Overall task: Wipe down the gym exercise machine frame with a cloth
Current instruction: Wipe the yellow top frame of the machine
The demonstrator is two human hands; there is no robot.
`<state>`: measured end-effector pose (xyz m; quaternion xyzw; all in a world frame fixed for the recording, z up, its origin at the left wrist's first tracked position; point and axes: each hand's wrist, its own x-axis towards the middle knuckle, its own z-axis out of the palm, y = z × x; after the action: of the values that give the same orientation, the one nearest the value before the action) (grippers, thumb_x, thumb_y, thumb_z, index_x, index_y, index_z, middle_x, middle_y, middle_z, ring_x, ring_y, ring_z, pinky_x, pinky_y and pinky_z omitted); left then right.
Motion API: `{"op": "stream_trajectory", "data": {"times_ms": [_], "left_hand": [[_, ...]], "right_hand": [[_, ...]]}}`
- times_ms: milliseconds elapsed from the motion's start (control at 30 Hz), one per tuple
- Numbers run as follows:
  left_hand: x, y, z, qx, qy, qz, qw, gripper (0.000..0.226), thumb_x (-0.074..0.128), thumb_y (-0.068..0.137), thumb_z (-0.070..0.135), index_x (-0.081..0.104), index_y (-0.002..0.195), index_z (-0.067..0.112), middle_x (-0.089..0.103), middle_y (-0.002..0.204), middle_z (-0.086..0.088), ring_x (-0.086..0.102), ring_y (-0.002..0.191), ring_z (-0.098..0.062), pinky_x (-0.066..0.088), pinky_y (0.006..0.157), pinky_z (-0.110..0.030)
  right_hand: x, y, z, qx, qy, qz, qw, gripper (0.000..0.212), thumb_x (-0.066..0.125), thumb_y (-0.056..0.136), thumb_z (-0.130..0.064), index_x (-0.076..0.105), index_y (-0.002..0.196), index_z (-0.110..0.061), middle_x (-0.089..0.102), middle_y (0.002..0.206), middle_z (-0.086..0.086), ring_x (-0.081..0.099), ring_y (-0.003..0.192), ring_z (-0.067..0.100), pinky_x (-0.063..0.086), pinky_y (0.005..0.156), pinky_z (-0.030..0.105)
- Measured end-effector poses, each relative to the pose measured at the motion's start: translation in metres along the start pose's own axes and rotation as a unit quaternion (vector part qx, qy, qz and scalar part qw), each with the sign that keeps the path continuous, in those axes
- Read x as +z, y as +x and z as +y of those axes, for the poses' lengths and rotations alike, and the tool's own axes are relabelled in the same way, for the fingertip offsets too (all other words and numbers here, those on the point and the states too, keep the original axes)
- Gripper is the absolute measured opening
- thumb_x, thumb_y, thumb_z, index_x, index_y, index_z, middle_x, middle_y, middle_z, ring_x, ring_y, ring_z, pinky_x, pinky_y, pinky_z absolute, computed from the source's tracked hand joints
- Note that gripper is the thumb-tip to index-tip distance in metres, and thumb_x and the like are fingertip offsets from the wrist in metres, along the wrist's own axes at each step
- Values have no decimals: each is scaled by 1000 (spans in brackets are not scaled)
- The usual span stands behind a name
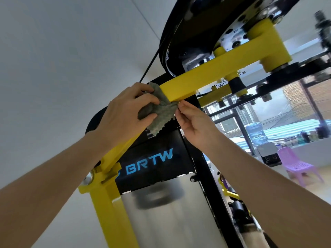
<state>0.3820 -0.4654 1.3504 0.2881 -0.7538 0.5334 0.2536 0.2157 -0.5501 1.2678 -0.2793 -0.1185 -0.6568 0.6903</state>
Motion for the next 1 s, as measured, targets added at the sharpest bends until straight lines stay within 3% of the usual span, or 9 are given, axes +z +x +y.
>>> {"op": "stream_trajectory", "data": {"times_ms": [100,233,333,567,667,767,833,900,1000], "left_hand": [[4,11,6,-1,-10,11,1000,31,77,84,30,71,113,22,59,131,1,63,104,-19,55,86,-38],[12,29,14,-12,-38,13,999,40,75,86,32,67,123,22,59,130,2,63,107,-20,56,87,-45],[16,43,23,-13,-56,13,998,41,74,85,32,67,124,22,60,130,3,63,108,-21,57,88,-45],[29,70,42,3,-62,19,998,39,68,89,31,67,127,22,59,137,6,60,118,-19,55,92,-43],[33,76,46,6,-68,20,997,41,65,88,32,67,128,21,60,139,5,60,120,-22,55,92,-45],[33,74,43,11,-73,14,997,42,64,91,34,65,132,24,59,140,6,59,123,-21,56,92,-45],[30,66,36,15,-66,15,998,42,64,94,34,62,135,27,58,141,8,59,124,-19,55,92,-42],[25,57,26,0,-69,17,997,41,62,96,35,60,137,29,59,139,10,61,120,-17,54,91,-40],[17,40,7,-53,-110,-5,993,43,59,94,37,58,138,32,66,128,9,64,111,-18,52,93,-41]], "right_hand": [[-4,-7,-15,-23,5,9,1000,20,61,90,12,67,105,1,72,102,16,74,84,17,60,70,21],[-8,-12,-35,-61,-3,30,998,26,62,87,15,66,107,-1,70,113,18,73,92,20,60,77,24],[-6,-20,-46,-119,-31,50,991,26,62,85,19,68,97,-4,71,96,12,72,87,20,60,77,24],[1,-38,-55,-282,-183,49,940,37,72,77,18,66,102,-10,70,98,11,69,93,23,58,90,36],[2,-44,-56,-345,-230,69,907,40,73,75,18,68,105,-7,70,97,8,68,89,17,58,79,27],[0,-44,-57,-416,-320,95,846,39,76,73,13,70,105,-9,71,101,8,68,93,17,55,76,20],[-4,-40,-57,-469,-398,83,784,38,76,72,9,71,105,-11,69,109,8,66,101,20,57,84,28],[-8,-33,-54,-531,-489,56,689,34,76,74,5,71,105,-10,67,118,8,63,113,21,54,95,32],[-3,-27,-43,-558,-621,20,550,28,75,82,-9,73,110,-7,67,124,9,59,119,24,38,104,13]]}}
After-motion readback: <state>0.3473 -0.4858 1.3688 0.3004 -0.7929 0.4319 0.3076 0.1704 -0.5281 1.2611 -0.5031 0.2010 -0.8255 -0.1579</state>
